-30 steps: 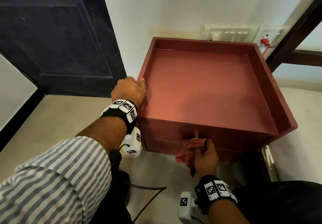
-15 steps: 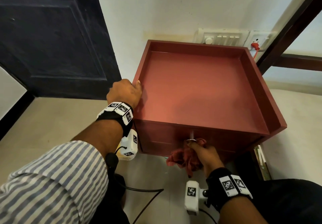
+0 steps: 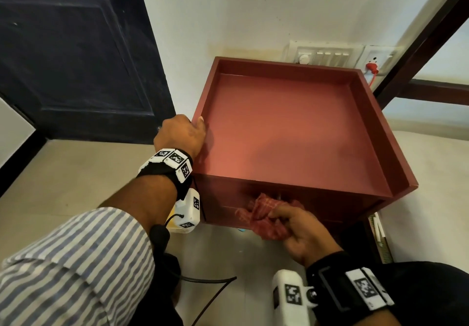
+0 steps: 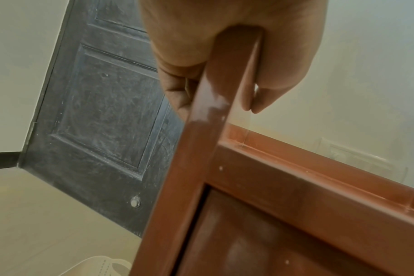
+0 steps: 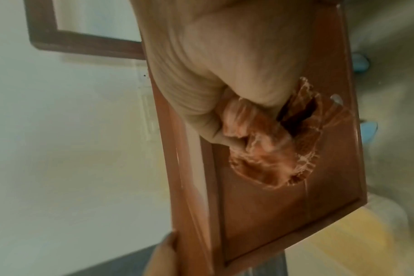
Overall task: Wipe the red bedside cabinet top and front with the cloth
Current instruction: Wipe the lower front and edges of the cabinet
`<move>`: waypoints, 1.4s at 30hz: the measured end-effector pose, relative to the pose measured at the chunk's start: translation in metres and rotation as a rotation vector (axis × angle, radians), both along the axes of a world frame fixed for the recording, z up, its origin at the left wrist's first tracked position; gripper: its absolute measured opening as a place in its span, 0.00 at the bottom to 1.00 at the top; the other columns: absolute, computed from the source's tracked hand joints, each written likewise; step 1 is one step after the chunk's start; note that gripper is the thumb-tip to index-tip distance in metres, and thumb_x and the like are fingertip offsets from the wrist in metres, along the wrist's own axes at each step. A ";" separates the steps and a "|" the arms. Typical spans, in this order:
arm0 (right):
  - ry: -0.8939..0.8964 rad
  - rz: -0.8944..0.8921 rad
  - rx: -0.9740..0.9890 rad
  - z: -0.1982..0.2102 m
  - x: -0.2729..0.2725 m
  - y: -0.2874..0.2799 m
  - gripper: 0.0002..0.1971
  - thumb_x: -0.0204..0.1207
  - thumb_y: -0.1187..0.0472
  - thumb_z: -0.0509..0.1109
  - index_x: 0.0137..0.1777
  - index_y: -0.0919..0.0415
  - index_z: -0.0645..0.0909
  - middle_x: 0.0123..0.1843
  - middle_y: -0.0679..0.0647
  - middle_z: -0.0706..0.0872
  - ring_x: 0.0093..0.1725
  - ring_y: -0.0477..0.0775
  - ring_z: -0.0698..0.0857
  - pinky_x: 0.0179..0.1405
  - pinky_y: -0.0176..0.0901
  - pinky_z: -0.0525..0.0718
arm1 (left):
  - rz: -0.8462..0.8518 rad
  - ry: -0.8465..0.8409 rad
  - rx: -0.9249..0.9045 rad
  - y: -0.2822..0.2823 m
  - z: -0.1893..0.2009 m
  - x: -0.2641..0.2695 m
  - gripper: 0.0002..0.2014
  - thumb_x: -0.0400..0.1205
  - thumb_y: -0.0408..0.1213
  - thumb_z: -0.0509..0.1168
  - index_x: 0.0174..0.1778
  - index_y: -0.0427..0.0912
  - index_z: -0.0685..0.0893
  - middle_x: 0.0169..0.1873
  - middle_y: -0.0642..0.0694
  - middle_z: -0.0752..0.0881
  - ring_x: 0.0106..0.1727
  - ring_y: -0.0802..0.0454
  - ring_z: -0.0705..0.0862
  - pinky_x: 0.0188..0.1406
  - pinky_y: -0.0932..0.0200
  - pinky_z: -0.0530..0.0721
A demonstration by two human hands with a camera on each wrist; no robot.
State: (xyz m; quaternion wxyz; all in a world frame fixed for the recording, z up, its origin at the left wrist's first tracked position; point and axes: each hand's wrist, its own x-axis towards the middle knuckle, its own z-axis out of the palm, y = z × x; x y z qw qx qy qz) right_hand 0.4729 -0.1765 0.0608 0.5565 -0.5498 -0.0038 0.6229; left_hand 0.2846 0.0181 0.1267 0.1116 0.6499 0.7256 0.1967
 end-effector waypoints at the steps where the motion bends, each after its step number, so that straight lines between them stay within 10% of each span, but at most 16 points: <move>1: -0.088 -0.045 -0.026 -0.007 -0.002 -0.002 0.10 0.67 0.86 0.65 0.49 0.84 0.81 0.46 0.73 0.89 0.44 0.69 0.91 0.34 0.59 0.93 | -0.001 -0.002 -0.003 0.000 0.001 -0.001 0.29 0.85 0.61 0.56 0.54 0.38 0.89 0.50 0.37 0.90 0.51 0.33 0.88 0.50 0.44 0.85; 7: -0.505 -0.194 -0.163 -0.040 -0.004 -0.008 0.16 0.61 0.58 0.89 0.45 0.65 0.91 0.40 0.58 0.94 0.39 0.58 0.94 0.46 0.54 0.93 | 0.003 -0.004 0.004 -0.002 0.001 -0.001 0.28 0.85 0.61 0.57 0.53 0.39 0.89 0.49 0.37 0.90 0.50 0.33 0.89 0.51 0.43 0.87; 11: -0.680 -0.227 -0.306 -0.046 -0.004 -0.002 0.33 0.54 0.34 0.82 0.52 0.57 0.90 0.49 0.55 0.93 0.51 0.62 0.90 0.60 0.60 0.89 | 0.012 -0.015 -0.003 -0.001 0.002 -0.001 0.29 0.85 0.62 0.57 0.54 0.39 0.89 0.49 0.37 0.90 0.50 0.33 0.89 0.52 0.43 0.87; 15: -0.561 -0.226 -0.315 -0.041 -0.005 0.003 0.29 0.63 0.38 0.81 0.54 0.62 0.87 0.55 0.61 0.92 0.52 0.64 0.90 0.54 0.56 0.88 | 0.009 -0.010 -0.007 -0.002 0.003 -0.001 0.28 0.85 0.61 0.57 0.55 0.39 0.89 0.50 0.37 0.90 0.51 0.33 0.89 0.51 0.44 0.86; 18: -0.239 -0.169 -0.135 -0.023 -0.006 0.005 0.12 0.75 0.62 0.77 0.53 0.71 0.88 0.49 0.67 0.92 0.45 0.64 0.91 0.40 0.49 0.89 | 0.006 -0.017 -0.007 -0.002 0.003 -0.001 0.29 0.85 0.62 0.57 0.55 0.39 0.89 0.50 0.37 0.90 0.51 0.33 0.89 0.51 0.44 0.86; 21: -0.308 -0.070 -0.030 -0.014 -0.015 0.003 0.03 0.76 0.75 0.72 0.46 0.78 0.84 0.37 0.71 0.86 0.34 0.68 0.86 0.26 0.45 0.88 | 0.007 -0.023 -0.006 -0.002 0.002 -0.001 0.29 0.85 0.62 0.56 0.54 0.39 0.89 0.49 0.37 0.90 0.50 0.33 0.89 0.50 0.44 0.86; 25: -0.772 0.107 -0.271 -0.034 -0.006 0.001 0.17 0.68 0.51 0.84 0.50 0.63 0.90 0.44 0.59 0.92 0.52 0.67 0.91 0.46 0.46 0.86 | 0.005 -0.026 0.000 -0.002 0.002 -0.001 0.29 0.85 0.61 0.56 0.54 0.39 0.89 0.49 0.37 0.90 0.50 0.33 0.89 0.51 0.44 0.86; 30: -0.937 0.195 -0.338 -0.045 -0.012 0.002 0.37 0.62 0.29 0.70 0.60 0.58 0.86 0.57 0.61 0.90 0.60 0.67 0.86 0.57 0.49 0.81 | 0.004 -0.026 0.007 -0.003 0.002 -0.002 0.29 0.85 0.62 0.56 0.54 0.39 0.89 0.48 0.37 0.90 0.50 0.33 0.89 0.52 0.43 0.87; 42: -0.527 -0.045 -0.327 -0.046 -0.012 0.015 0.27 0.78 0.43 0.68 0.60 0.69 0.86 0.63 0.70 0.86 0.53 0.64 0.82 0.54 0.52 0.82 | -0.008 -0.027 0.011 -0.003 0.002 -0.001 0.29 0.85 0.62 0.56 0.54 0.40 0.89 0.48 0.38 0.90 0.49 0.35 0.89 0.52 0.43 0.89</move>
